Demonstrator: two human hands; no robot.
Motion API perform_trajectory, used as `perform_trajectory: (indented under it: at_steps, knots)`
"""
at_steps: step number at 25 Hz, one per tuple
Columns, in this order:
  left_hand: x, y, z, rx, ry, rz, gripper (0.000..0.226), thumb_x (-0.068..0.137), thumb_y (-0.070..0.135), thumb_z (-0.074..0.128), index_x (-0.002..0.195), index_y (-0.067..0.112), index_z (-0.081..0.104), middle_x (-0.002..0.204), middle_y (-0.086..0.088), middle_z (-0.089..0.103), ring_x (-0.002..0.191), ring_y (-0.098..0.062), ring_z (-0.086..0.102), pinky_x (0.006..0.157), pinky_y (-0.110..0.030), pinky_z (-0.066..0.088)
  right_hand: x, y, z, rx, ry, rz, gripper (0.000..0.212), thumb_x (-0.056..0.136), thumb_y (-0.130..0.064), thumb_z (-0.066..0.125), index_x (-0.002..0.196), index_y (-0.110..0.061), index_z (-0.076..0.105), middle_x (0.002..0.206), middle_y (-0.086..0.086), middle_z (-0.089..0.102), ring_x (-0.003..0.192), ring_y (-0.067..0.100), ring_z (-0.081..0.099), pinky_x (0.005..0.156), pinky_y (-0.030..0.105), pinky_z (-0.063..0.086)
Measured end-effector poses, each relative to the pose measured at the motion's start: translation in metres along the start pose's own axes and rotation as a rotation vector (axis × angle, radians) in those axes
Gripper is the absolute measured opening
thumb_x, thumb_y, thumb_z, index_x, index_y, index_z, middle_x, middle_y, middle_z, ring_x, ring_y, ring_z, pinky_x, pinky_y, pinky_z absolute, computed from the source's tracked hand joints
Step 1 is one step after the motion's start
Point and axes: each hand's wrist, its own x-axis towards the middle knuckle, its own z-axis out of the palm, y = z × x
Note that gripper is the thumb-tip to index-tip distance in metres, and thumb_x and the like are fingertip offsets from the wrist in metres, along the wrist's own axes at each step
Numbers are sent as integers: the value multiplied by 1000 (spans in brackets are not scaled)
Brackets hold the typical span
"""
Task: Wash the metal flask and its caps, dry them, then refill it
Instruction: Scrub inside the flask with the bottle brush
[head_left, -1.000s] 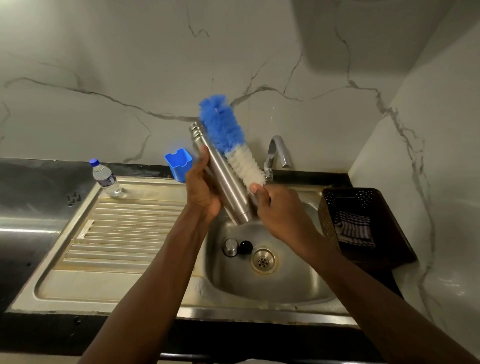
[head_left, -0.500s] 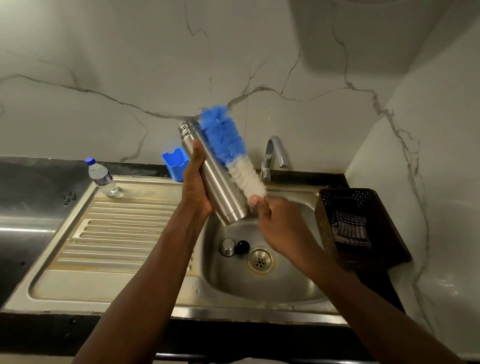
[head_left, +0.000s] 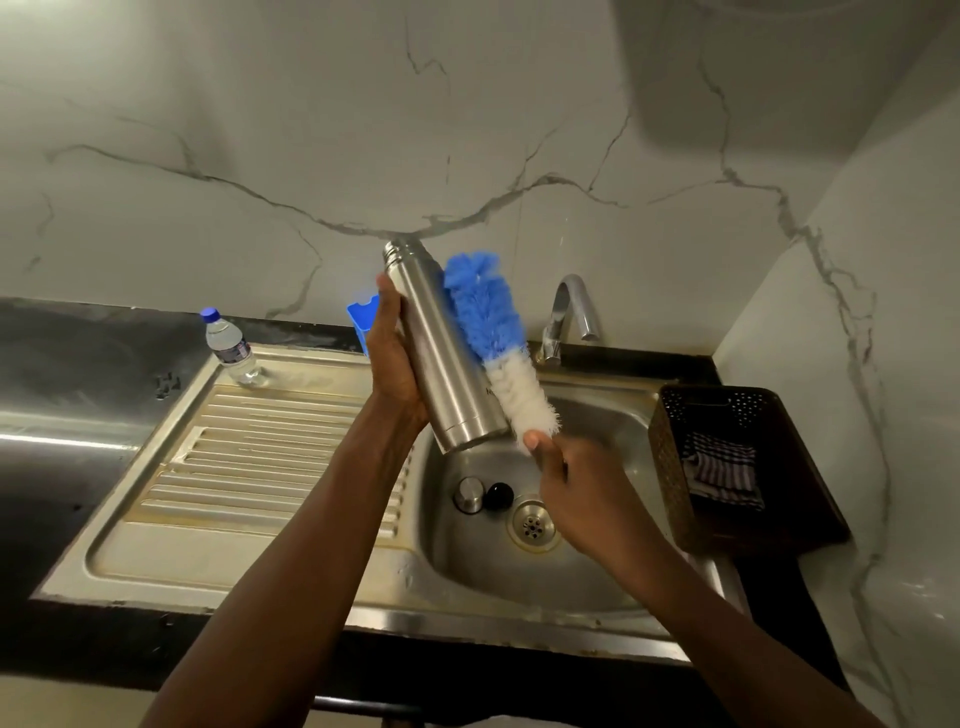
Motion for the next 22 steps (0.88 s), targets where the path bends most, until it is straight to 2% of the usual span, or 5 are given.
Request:
perform_trajectory:
  at_steps: [6, 11, 13, 16, 22]
  knots:
    - [9, -20, -1, 52, 36, -50, 85, 67, 62, 86, 130, 9, 64, 104, -11, 75, 87, -25, 75, 78, -40, 62, 45, -28, -12, -87, 146, -139, 40, 108, -47, 40, 94, -20, 66, 79, -5, 61, 76, 13, 60, 62, 27, 41]
    - [24, -27, -22, -19, 82, -61, 44, 96, 42, 57, 127, 11, 66, 107, -11, 71, 94, -26, 70, 87, -43, 56, 13, 5, 5, -29, 66, -64, 41, 107, -50, 40, 104, -24, 71, 69, -11, 57, 63, 3, 56, 60, 22, 42]
    - [22, -34, -16, 20, 150, -55, 55, 102, 55, 49, 130, 11, 67, 114, -15, 72, 99, -31, 72, 88, -45, 57, 44, -6, 1, -53, 97, -52, 42, 108, -50, 38, 100, -23, 69, 76, -8, 62, 72, 10, 60, 66, 30, 44]
    - [19, -32, -1, 51, 261, -99, 71, 97, 73, 43, 125, 12, 67, 97, -12, 74, 83, -26, 73, 79, -40, 58, 77, -26, -10, -135, 179, -38, 44, 109, -46, 39, 105, -14, 70, 92, 4, 67, 89, 23, 63, 73, 31, 41]
    - [30, -18, -13, 66, 73, -88, 91, 74, 67, 78, 143, 11, 56, 134, -24, 67, 111, -40, 70, 96, -55, 58, 32, -3, -3, -32, 14, -11, 36, 109, -45, 36, 103, -22, 63, 76, -8, 60, 66, 3, 57, 55, 20, 37]
